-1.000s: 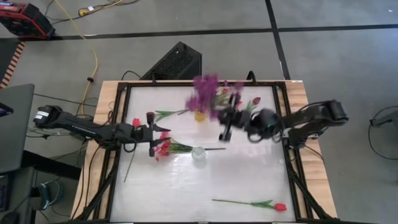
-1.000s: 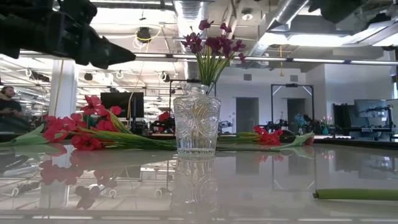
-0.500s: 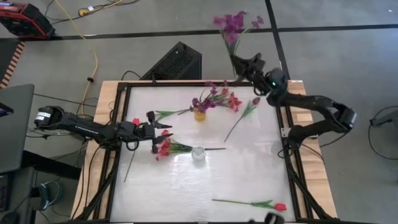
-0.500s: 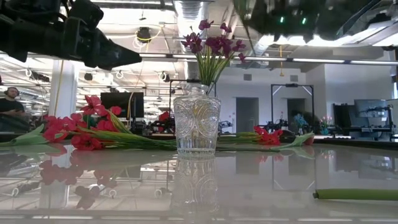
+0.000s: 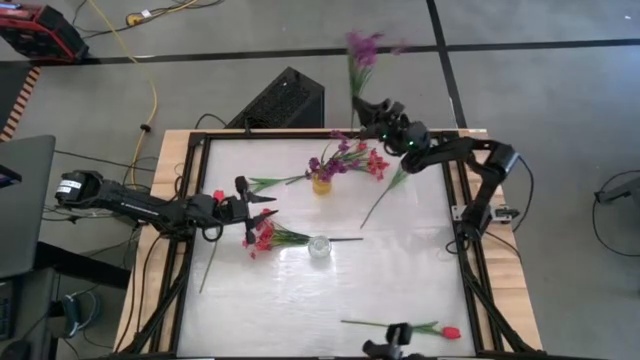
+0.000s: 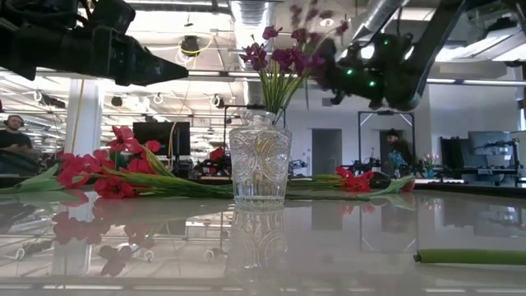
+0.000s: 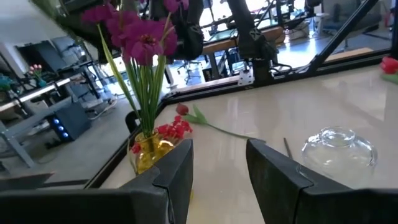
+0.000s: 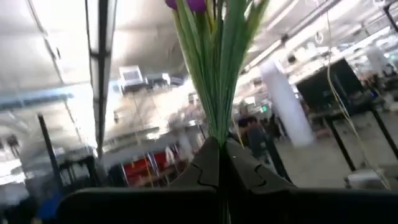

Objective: Sort flowers into vase by color
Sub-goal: Put the purple flowers into the top center yellow crystal vase

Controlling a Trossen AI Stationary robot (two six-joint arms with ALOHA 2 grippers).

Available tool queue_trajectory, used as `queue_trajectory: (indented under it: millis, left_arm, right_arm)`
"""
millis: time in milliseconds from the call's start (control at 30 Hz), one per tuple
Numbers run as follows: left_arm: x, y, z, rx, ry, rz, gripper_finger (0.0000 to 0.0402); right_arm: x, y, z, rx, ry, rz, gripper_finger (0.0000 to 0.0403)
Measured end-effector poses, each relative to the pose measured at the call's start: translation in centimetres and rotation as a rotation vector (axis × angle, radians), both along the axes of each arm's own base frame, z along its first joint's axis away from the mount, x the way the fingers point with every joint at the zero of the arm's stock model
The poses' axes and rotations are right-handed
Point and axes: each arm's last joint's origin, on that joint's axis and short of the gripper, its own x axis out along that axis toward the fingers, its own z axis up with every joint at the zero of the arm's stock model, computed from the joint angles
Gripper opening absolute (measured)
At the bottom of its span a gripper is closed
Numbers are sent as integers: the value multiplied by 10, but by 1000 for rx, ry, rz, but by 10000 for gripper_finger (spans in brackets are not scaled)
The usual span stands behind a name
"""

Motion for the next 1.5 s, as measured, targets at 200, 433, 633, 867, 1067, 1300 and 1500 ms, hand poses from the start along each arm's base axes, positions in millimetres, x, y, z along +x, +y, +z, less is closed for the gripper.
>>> queue_trajectory:
  millis: [200,433,633,867,1067,1300,1500]
  left_arm:
    - [0,5,3,43,-24,22,139]
    - [0,19,7,47,-52,90,139]
    - [-1,28,9,34,-80,66,139]
    - [-2,32,10,34,-100,44,139]
    - [-2,36,11,34,-101,65,139]
    - [-2,36,10,13,-105,65,139]
    - [-2,36,10,14,-104,45,139]
  right_arm:
    - [23,20,-5,-41,31,46,29]
    - [35,38,0,-58,18,92,29]
    - [44,52,-2,-54,37,115,29]
    - [52,62,-10,-68,80,134,29]
    - [62,59,-34,-25,111,133,29]
    - [73,59,-35,-9,88,156,29]
    - [77,66,-33,-16,81,176,29]
